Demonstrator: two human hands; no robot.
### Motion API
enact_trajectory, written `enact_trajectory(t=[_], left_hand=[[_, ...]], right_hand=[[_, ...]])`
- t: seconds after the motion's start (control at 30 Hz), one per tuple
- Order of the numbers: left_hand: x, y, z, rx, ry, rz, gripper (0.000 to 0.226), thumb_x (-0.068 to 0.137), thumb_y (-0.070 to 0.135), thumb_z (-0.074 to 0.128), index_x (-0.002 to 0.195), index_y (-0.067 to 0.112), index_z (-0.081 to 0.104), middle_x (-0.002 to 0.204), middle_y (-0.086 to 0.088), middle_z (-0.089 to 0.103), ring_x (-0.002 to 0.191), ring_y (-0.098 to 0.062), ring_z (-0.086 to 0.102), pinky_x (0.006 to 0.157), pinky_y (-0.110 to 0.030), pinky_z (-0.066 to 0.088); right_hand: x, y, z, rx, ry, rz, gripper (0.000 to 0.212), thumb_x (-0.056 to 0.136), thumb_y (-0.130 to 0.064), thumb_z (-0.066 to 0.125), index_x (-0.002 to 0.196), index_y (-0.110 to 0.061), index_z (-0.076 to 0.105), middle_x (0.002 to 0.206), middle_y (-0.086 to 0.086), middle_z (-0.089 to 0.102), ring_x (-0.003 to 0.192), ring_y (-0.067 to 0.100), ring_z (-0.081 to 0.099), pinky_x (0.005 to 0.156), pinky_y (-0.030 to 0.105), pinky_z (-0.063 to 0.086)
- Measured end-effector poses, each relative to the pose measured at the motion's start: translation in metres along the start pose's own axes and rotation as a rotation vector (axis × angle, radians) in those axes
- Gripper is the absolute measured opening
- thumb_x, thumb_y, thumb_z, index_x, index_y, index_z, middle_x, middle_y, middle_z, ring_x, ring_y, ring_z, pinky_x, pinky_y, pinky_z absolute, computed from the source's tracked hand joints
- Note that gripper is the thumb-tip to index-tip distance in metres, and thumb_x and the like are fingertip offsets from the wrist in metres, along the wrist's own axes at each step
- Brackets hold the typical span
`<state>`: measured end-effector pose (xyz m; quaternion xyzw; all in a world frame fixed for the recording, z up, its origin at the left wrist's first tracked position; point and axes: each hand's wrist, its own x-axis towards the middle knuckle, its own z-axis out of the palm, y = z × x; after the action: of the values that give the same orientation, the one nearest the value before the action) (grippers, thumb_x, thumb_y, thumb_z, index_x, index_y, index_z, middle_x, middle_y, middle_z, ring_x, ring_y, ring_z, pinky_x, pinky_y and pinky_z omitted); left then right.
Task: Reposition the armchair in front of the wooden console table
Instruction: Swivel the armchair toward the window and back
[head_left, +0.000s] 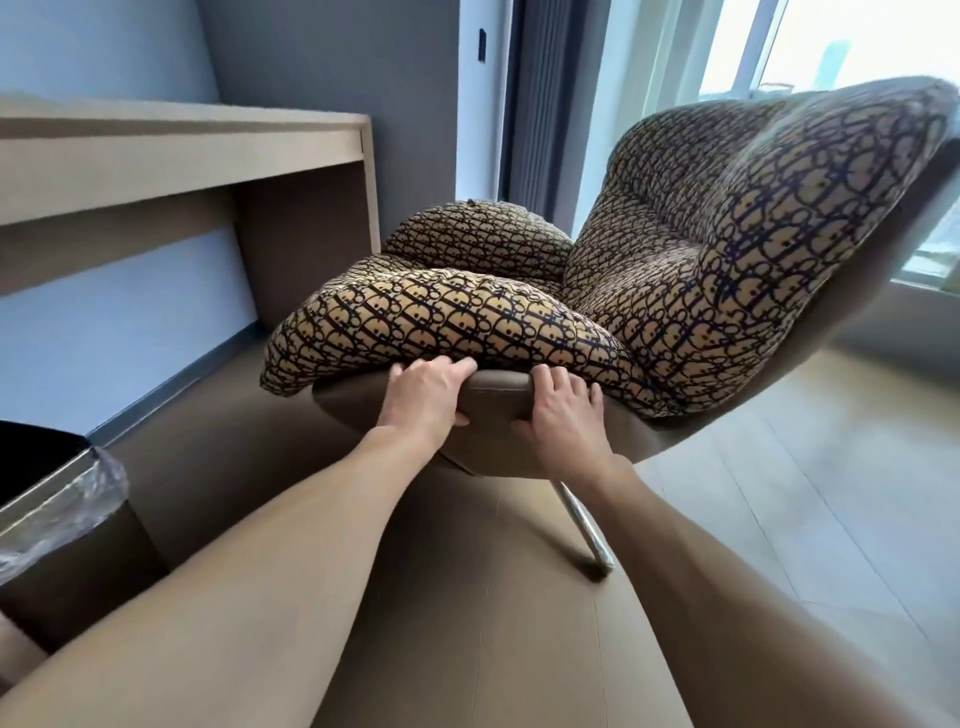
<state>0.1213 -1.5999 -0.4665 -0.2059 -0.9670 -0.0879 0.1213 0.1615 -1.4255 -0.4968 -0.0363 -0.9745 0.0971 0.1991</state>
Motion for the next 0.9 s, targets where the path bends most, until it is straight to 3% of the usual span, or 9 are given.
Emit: enact_trajectory(t=[0.67,0.9], left_hand=[[-0.026,-0.028,-0.007,-0.042,0.027,0.009,0.048,0.088,0.021,0.076,0.129,0.026,0.051,0.116,-0.001,0.064,0.116,-0.029,0.058,0.115,-0.057,0.034],[-0.026,-0.031,-0.001,-0.053,0.074,0.011,0.049,0.087,0.022,0.077,0.128,0.029,0.05,0.118,0.003,0.062,0.12,-0.027,0.055,0.117,-0.052,0.032]], right_hand=[[-0.02,-0.033,0.002,-0.035,0.042,0.005,0.055,0.089,-0.047,0.066,0.129,-0.021,0.04,0.129,-0.001,0.048,0.127,0.025,0.041,0.116,0.049,0.024],[-0.02,-0.034,0.001,-0.034,0.027,0.003,0.055,0.089,-0.047,0.065,0.13,-0.022,0.039,0.131,-0.002,0.047,0.129,0.024,0.04,0.117,0.048,0.023]])
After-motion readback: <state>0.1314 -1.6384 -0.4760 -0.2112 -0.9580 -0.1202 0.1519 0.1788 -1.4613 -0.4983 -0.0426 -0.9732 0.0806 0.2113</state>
